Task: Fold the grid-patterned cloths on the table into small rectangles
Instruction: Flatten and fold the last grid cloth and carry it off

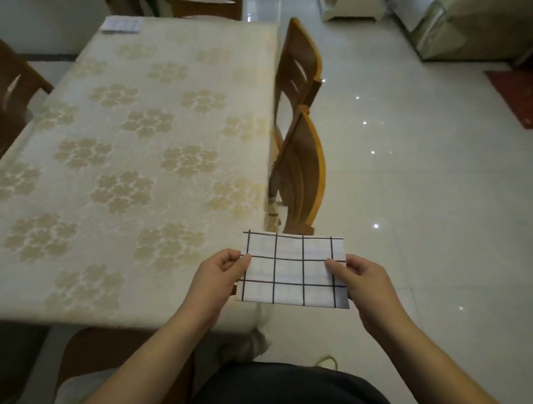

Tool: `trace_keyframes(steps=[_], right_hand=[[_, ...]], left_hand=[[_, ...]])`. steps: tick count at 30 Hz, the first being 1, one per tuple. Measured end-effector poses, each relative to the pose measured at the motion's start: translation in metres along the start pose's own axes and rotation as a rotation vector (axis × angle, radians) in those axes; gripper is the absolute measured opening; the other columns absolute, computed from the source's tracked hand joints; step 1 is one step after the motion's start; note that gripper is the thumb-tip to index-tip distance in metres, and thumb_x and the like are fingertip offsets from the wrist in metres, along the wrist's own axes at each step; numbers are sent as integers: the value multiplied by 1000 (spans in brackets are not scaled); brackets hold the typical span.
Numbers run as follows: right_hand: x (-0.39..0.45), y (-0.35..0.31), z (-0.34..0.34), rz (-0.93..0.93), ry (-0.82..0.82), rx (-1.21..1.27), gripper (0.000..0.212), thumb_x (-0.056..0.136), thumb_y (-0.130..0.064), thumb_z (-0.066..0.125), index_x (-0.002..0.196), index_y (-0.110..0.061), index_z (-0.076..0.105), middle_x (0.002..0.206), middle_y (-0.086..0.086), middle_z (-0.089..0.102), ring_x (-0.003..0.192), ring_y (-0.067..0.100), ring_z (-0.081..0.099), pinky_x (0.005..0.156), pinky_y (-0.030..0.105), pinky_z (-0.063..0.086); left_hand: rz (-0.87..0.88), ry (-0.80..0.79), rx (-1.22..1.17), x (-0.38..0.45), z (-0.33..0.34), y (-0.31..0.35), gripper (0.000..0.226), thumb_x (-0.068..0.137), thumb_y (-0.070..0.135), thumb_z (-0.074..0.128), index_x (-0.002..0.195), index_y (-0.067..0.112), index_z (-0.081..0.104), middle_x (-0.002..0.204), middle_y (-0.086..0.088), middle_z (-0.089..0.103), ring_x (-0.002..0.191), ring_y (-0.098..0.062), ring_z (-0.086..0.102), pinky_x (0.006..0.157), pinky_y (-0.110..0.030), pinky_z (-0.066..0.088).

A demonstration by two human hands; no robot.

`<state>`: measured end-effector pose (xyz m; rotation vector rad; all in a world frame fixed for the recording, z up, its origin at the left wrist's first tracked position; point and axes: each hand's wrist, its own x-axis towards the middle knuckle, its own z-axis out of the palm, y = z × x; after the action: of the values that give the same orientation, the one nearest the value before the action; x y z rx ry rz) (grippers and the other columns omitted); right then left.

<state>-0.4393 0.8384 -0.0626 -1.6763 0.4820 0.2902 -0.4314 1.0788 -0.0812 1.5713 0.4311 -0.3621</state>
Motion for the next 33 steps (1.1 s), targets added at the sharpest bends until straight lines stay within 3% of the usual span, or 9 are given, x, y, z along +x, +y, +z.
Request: trace_keyframes(steps=[3, 6, 10, 13, 19, 22, 26, 28, 33], right_hand=[[-3, -1, -51, 15, 42, 76, 10, 91, -20, 64, 95, -18, 73, 88, -4, 77, 83, 13, 73, 75, 30, 57], [-3, 5, -102, 30, 85, 137, 11, 91, -17, 64, 94, -13, 74, 88, 2, 77, 84, 18, 73, 75, 33, 57], [0, 17, -161, 51, 129, 232, 10, 91, -12, 64, 94, -8, 73, 85, 4, 77, 79, 18, 73, 64, 25, 54], [0, 22, -194, 52, 153, 265, 11, 91, -12, 64, 95, -8, 72, 86, 5, 77, 80, 18, 73, 66, 27, 55], [-1, 27, -232, 37, 178, 312, 12, 92, -14, 62, 100, -10, 71, 89, 4, 77, 83, 18, 73, 72, 31, 57], [5, 32, -238, 25, 241, 270, 10, 91, -16, 64, 93, -10, 72, 83, 3, 77, 80, 19, 73, 68, 30, 59], [24, 41, -243, 67, 289, 198, 11, 88, -22, 69, 90, -12, 73, 80, 4, 76, 81, 24, 72, 78, 45, 60], [37, 36, -242, 104, 279, 224, 11, 88, -21, 69, 92, -11, 72, 81, 6, 76, 81, 25, 72, 77, 44, 60], [81, 13, -237, 159, 206, 342, 9, 89, -13, 67, 90, -6, 72, 82, 8, 76, 73, 18, 72, 61, 26, 56]], left_hand=[[-17, -79, 33, -2, 45, 18, 17, 97, 19, 57, 86, 11, 68, 74, 1, 73, 72, -15, 70, 62, -29, 53], [-39, -108, 60, 0, 97, 27, 17, 97, 17, 57, 92, 6, 69, 78, -4, 74, 72, -19, 70, 61, -30, 55], [-40, -110, 90, 2, 160, 30, 14, 96, 17, 59, 94, 7, 69, 82, -8, 75, 76, -24, 71, 69, -38, 58], [-30, -111, 107, 1, 196, 33, 14, 95, 20, 60, 93, 10, 70, 84, -8, 75, 77, -24, 71, 64, -36, 56], [-15, -152, 159, 0, 235, 41, 18, 94, 23, 62, 94, 7, 70, 86, -9, 75, 75, -20, 72, 61, -27, 56], [-7, -171, 209, 9, 243, 45, 21, 93, 27, 64, 95, 7, 71, 92, -16, 73, 81, -27, 69, 72, -38, 56], [-19, -188, 190, 26, 254, 55, 20, 94, 21, 62, 97, 3, 69, 89, -14, 74, 80, -28, 71, 72, -41, 60], [-24, -182, 183, 41, 256, 59, 19, 94, 21, 62, 97, 3, 69, 85, -10, 74, 76, -23, 70, 70, -38, 60], [0, -152, 160, 86, 258, 66, 15, 94, 22, 62, 94, 9, 71, 78, -1, 74, 67, -8, 68, 55, -16, 50]])
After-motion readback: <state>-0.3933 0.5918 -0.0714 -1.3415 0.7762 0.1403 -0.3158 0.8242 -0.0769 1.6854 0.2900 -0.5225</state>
